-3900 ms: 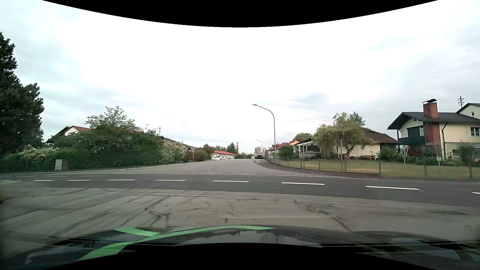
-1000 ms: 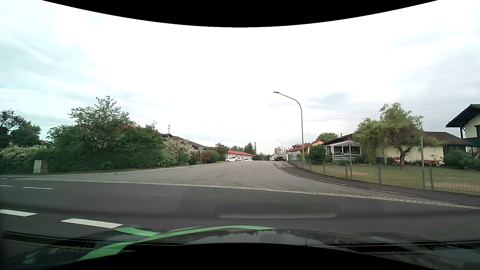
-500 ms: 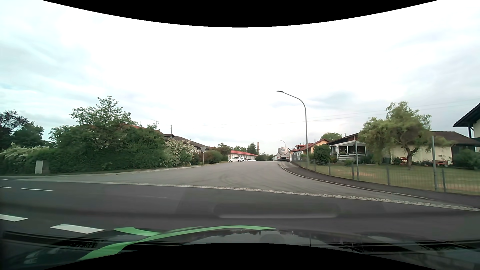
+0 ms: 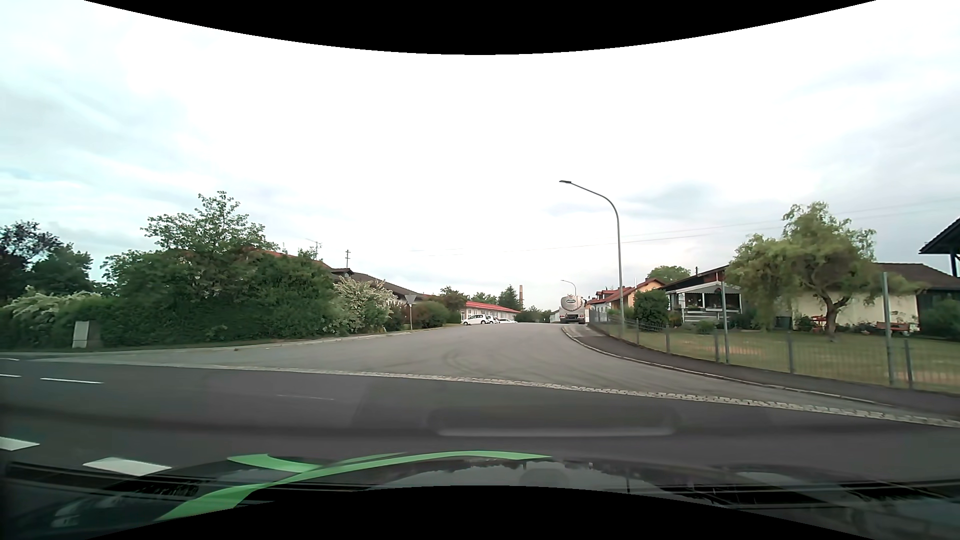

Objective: Follow the waypoints while adhering to traffic rules and regulations

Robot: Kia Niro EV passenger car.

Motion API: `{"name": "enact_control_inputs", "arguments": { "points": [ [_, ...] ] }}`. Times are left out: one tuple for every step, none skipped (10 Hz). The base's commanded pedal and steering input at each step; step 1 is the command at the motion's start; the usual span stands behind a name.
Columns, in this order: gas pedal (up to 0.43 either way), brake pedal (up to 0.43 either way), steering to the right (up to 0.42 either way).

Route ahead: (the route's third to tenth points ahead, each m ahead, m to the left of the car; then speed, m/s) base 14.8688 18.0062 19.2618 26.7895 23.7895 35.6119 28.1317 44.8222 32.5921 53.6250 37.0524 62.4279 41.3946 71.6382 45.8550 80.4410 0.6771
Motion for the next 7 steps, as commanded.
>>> {"name": "enact_control_inputs", "arguments": {
  "points": [
    [0.197, 0.000, -0.164],
    [0.228, 0.000, -0.168],
    [0.280, 0.000, -0.174],
    [0.287, 0.000, -0.179],
    [0.287, 0.000, -0.187],
    [0.299, 0.000, -0.193],
    [0.319, 0.000, -0.196]
  ]
}}
